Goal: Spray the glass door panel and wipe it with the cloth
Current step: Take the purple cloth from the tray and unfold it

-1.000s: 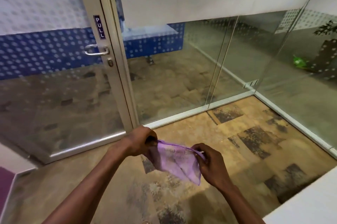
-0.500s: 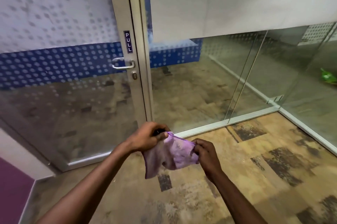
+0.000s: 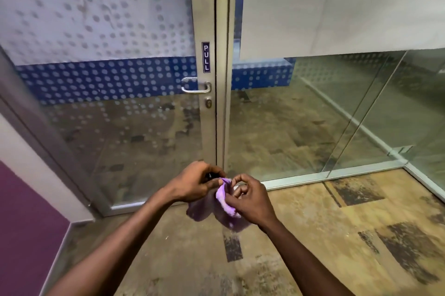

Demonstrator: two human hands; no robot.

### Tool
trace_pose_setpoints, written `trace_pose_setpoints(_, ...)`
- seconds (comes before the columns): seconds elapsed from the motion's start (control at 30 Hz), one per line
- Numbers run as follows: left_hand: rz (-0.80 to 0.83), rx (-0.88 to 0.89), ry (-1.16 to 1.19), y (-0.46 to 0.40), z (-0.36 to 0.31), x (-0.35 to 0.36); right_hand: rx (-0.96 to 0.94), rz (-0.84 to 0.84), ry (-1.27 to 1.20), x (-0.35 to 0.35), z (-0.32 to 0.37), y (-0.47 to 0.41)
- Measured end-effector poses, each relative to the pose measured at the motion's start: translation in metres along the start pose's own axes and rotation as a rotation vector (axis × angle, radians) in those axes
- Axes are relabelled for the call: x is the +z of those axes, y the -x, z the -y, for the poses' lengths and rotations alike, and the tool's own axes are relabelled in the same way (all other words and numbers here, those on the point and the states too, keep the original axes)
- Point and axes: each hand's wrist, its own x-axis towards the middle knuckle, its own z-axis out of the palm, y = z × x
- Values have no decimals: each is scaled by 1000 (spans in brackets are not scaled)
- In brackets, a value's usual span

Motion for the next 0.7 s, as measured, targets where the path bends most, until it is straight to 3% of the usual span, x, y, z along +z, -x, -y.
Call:
trace_pose_setpoints(0.33, -51, 10, -77, 18, 41, -34, -355, -159, 575, 33, -6, -51)
trace_pose_setpoints(0.47, -87, -14, -158, 31, 60, -46, -392, 51, 740, 38, 0, -66)
trace_pose_setpoints(0.7, -155, -94, -226, 59, 93, -68, -403, 439, 513, 49, 16, -85)
